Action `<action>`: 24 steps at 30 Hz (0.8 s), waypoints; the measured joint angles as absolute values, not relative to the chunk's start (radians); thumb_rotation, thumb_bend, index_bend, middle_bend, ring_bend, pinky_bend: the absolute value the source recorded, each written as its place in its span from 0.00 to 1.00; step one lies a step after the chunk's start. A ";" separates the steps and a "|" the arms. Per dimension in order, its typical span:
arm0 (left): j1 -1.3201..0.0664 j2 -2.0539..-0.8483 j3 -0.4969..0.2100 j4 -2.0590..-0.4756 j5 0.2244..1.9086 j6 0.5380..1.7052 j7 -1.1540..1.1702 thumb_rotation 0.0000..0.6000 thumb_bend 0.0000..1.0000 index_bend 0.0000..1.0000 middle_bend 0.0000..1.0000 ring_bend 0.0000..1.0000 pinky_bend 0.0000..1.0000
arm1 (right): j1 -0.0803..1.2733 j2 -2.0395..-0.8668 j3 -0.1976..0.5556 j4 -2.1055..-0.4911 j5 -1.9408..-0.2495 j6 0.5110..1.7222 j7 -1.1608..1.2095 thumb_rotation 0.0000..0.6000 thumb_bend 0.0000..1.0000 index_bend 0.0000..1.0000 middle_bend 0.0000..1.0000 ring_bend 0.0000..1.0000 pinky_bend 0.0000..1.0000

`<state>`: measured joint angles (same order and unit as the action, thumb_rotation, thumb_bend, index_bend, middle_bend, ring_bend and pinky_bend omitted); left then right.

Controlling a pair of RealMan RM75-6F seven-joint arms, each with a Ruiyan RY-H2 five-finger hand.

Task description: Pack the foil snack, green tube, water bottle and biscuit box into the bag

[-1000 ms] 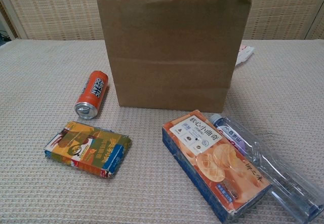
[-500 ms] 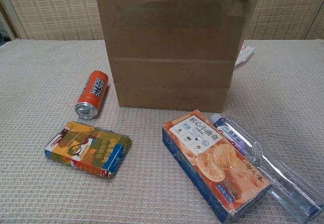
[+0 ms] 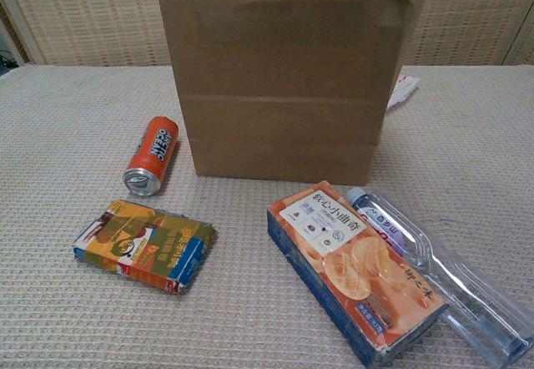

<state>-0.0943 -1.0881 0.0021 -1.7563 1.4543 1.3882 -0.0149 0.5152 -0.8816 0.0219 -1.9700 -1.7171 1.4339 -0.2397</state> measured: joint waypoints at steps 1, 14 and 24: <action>-0.094 -1.089 0.002 -1.757 1.454 1.388 -0.012 1.00 0.33 0.00 0.00 0.00 0.01 | 0.507 -0.873 0.001 -1.942 -1.758 1.425 -0.224 1.00 0.03 0.00 0.16 0.08 0.21; -0.095 -1.090 0.000 -1.757 1.451 1.387 -0.014 1.00 0.33 0.00 0.00 0.00 0.01 | 0.510 -0.950 -0.124 -1.711 -1.981 1.129 -0.325 1.00 0.00 0.00 0.14 0.06 0.17; -0.097 -1.086 0.004 -1.753 1.459 1.382 -0.020 1.00 0.33 0.00 0.00 0.00 0.01 | 0.556 -1.070 -0.134 -1.716 -1.974 0.930 -0.462 1.00 0.00 0.00 0.14 0.06 0.17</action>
